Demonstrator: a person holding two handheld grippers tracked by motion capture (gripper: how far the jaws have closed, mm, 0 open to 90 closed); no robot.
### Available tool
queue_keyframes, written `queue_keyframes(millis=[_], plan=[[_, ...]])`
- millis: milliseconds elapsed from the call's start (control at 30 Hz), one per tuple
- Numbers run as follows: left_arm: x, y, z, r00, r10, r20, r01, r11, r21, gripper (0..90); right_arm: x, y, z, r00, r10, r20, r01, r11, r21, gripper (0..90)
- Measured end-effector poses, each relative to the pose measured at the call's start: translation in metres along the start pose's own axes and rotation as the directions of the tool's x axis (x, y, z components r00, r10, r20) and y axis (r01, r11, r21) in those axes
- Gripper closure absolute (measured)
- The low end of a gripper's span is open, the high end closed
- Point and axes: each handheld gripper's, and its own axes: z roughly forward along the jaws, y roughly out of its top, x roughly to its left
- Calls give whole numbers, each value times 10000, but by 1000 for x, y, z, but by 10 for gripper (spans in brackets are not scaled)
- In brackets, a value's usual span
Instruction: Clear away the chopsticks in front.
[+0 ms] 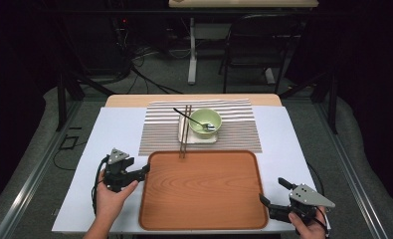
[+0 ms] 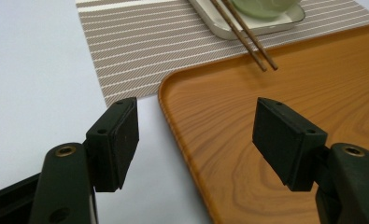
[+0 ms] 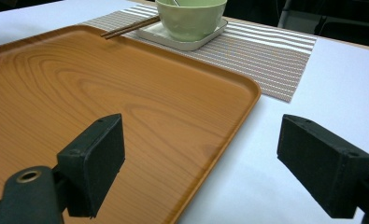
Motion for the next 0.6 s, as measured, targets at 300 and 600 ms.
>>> queue_keyframes(millis=[300, 600], plan=[[-3, 29, 4, 9990, -270, 365, 256, 9989, 396, 344, -2, -1, 2, 9998, 155, 84, -156, 9999, 65, 147], [8, 48, 22, 9945, -866, 582, 814, 9929, 865, 379, -3, -1, 2, 9996, 275, 94, -276, 9996, 104, 147]])
